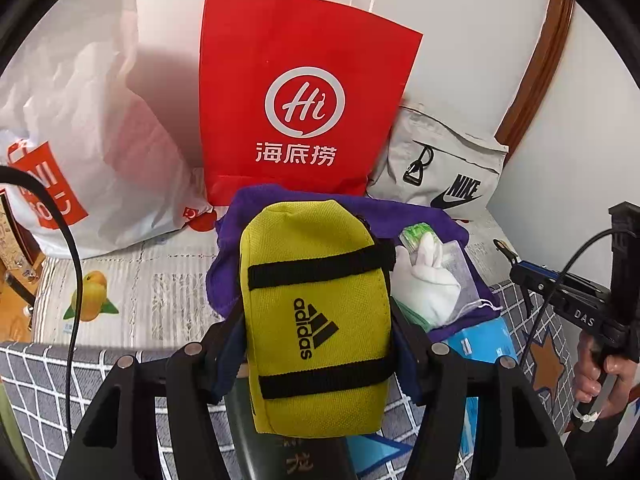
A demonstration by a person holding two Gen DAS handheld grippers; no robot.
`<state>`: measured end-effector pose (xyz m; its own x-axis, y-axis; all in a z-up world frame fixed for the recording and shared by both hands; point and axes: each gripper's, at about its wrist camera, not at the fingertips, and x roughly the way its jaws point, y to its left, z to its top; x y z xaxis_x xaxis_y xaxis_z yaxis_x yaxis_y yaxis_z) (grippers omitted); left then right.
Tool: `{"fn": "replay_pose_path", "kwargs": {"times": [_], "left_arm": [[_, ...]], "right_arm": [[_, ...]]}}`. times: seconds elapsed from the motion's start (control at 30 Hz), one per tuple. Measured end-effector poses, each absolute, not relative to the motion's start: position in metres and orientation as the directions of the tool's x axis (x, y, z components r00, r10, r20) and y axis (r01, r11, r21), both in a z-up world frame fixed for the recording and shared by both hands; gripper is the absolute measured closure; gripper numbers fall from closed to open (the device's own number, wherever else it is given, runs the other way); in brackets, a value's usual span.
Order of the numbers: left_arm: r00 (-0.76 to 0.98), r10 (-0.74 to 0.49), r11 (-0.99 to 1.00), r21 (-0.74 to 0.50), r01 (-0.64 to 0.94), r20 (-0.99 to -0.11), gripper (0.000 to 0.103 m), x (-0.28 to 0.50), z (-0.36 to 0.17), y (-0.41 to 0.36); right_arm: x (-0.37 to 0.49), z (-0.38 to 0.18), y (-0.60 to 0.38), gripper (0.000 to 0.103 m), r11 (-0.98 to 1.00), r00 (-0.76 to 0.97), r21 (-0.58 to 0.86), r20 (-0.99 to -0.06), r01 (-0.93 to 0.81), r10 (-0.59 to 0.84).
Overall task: Organize soft objects
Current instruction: 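Carry the black strap toward the purple towel while the left carries the yellow pouch there, then lower the black strap onto the purple towel and open the right gripper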
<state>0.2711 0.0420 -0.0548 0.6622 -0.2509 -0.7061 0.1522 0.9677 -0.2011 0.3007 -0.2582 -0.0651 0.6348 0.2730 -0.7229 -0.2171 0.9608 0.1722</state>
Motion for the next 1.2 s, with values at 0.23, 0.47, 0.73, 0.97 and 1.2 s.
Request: {"fn": "replay_pose_path", "kwargs": {"times": [0.23,0.47,0.73,0.97,1.2], "left_arm": [[0.65,-0.253,0.967,-0.209,0.145,-0.716,0.042,0.288,-0.062,0.042],[0.636,-0.249,0.968,-0.21,0.138,-0.731,0.042,0.301,-0.07,0.04],[0.631,-0.264,0.963,-0.233,0.134,-0.729,0.042,0.31,-0.077,0.038],[0.621,-0.254,0.966,-0.233,0.117,-0.741,0.042,0.315,-0.085,0.038],[0.629,-0.242,0.968,-0.23,0.103,-0.739,0.042,0.318,-0.087,0.039]], "right_arm": [[0.335,-0.092,-0.26,0.079,0.97,0.595,0.152,-0.767,-0.192,0.238],[0.355,-0.117,-0.261,0.079,0.978,0.571,0.13,-0.796,-0.163,0.201],[0.362,-0.124,-0.249,0.079,0.982,0.568,0.064,-0.809,-0.177,0.155],[0.364,-0.128,-0.243,0.079,0.979,0.553,0.057,-0.818,-0.197,0.159],[0.359,-0.126,-0.246,0.078,0.982,0.568,0.04,-0.811,-0.183,0.139]]}}
